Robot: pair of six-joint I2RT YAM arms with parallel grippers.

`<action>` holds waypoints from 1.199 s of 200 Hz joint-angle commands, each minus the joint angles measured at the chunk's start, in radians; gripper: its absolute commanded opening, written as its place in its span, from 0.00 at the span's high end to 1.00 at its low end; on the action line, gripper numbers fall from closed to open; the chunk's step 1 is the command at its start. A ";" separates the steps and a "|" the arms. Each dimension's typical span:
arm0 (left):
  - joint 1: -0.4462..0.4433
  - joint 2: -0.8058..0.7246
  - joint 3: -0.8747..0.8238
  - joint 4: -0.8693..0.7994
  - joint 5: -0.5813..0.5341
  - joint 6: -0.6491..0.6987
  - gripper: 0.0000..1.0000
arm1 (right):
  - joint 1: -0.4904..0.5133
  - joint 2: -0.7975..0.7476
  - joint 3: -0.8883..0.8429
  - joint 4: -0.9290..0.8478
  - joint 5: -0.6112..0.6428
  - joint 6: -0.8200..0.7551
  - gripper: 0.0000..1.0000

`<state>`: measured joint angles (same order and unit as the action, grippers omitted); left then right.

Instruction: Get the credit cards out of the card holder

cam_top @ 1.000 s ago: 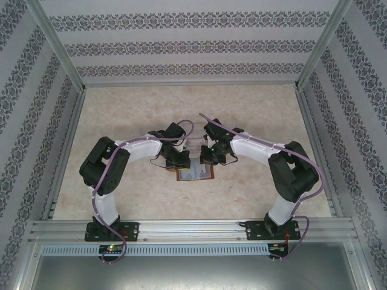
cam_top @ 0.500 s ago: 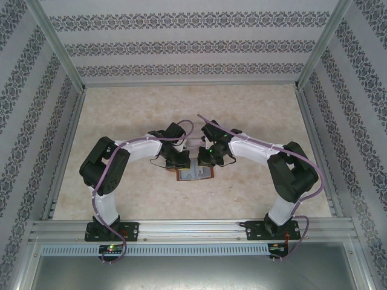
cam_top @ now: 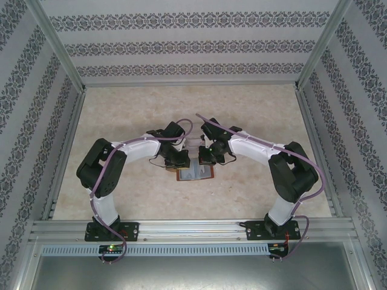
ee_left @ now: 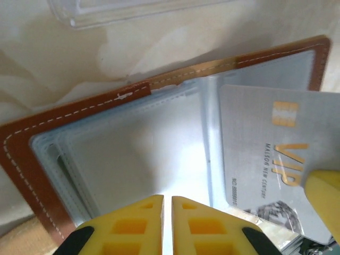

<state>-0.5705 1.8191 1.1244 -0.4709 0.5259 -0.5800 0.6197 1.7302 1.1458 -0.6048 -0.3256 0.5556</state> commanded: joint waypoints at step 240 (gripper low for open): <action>0.096 -0.182 -0.186 0.003 -0.050 -0.001 0.84 | -0.036 0.256 0.661 -0.586 0.173 -1.461 1.00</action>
<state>-0.4915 1.6661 0.9531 -0.4782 0.4854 -0.5835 0.5972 1.9331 1.7115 -1.0828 -0.1623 -0.7963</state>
